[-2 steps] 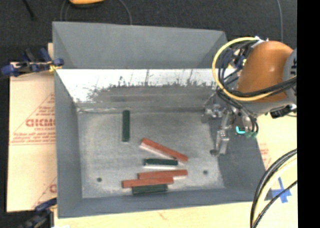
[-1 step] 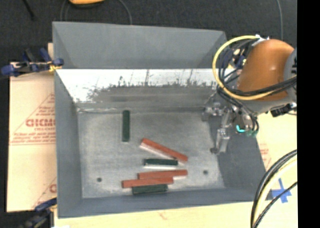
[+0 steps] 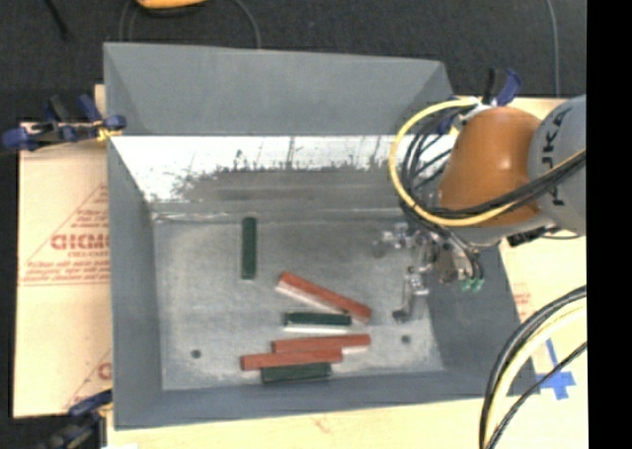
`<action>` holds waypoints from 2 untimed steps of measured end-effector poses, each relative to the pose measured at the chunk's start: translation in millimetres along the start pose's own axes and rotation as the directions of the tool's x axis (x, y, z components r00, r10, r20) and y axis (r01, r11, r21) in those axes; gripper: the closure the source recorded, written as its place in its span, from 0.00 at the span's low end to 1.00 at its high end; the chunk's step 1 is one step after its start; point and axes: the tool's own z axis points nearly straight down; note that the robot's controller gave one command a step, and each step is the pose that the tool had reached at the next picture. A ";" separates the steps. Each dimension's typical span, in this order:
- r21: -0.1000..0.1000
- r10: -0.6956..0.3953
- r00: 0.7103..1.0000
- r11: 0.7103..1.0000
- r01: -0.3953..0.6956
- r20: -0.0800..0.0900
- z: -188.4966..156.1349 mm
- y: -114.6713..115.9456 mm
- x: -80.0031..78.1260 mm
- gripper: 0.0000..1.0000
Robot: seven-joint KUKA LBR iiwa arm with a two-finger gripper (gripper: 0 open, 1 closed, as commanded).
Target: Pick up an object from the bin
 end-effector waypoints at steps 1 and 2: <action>-0.005 -0.047 0.999 0.999 0.047 -0.012 18.0 42.1 11.6 0.00; -0.003 -0.125 0.992 0.992 0.125 -0.005 65.9 42.1 -5.3 1.00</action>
Offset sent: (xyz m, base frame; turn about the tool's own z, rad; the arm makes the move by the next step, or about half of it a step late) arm 0.0022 0.0433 -0.0669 -0.1250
